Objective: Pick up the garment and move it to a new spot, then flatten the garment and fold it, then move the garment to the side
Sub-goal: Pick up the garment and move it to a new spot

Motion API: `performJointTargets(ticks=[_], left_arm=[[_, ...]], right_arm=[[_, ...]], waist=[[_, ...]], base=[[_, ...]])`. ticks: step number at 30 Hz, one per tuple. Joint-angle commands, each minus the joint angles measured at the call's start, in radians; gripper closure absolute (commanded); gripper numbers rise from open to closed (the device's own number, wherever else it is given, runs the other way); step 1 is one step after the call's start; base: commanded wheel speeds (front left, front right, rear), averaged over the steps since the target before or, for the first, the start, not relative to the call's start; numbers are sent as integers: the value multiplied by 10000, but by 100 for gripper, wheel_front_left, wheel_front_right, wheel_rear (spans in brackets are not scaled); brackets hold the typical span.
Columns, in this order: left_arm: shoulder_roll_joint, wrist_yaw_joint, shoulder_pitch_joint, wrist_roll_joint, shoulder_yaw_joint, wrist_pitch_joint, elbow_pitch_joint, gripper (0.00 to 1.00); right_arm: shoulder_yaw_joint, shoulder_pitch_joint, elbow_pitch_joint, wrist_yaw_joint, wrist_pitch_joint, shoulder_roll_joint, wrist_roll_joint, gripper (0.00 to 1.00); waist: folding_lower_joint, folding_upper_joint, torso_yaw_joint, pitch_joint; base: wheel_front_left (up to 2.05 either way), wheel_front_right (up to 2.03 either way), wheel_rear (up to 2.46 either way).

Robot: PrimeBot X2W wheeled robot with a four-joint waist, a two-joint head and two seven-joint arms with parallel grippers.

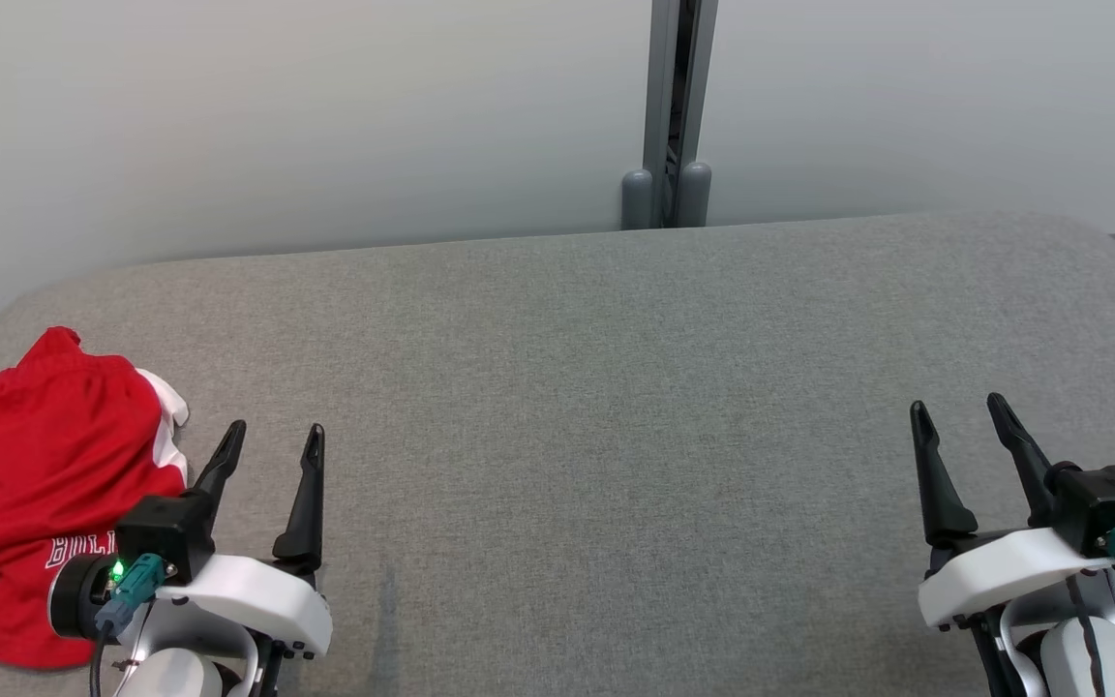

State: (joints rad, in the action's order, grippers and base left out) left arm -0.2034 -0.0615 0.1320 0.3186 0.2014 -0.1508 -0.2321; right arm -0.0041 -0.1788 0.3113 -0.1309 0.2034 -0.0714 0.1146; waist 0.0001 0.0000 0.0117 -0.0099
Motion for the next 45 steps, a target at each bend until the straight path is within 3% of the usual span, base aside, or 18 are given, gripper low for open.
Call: performJointTargets(ticks=[1,9,16,30,36,45], left_arm=[[7,32,118,129,-20,-14,3,0],[16,-35,198,286,-112,-96,-14,0],[32,-199,249,612,-450,-267,-50,0],[-74,-360,157,880,-741,-473,-130,0],[-26,-396,141,875,-643,-463,-104,0],[-31,-444,160,937,-539,-450,-156,0]], right_arm=[[-4,-8,42,3,83,-4,162,0],[123,14,-13,1,65,-7,310,0],[220,-100,-243,3,28,19,408,0],[752,-289,-498,3,-151,106,675,0],[748,-261,-465,1,-157,127,686,0],[739,-168,-360,3,-126,146,686,0]], waist=[[-1,0,76,-11],[-1,0,795,33],[-1,0,2220,141],[-1,0,4270,267],[-1,0,4732,264],[-1,0,4898,189]], base=[[0,0,0],[0,0,0],[0,0,0],[0,0,0],[0,0,0],[0,0,0]])
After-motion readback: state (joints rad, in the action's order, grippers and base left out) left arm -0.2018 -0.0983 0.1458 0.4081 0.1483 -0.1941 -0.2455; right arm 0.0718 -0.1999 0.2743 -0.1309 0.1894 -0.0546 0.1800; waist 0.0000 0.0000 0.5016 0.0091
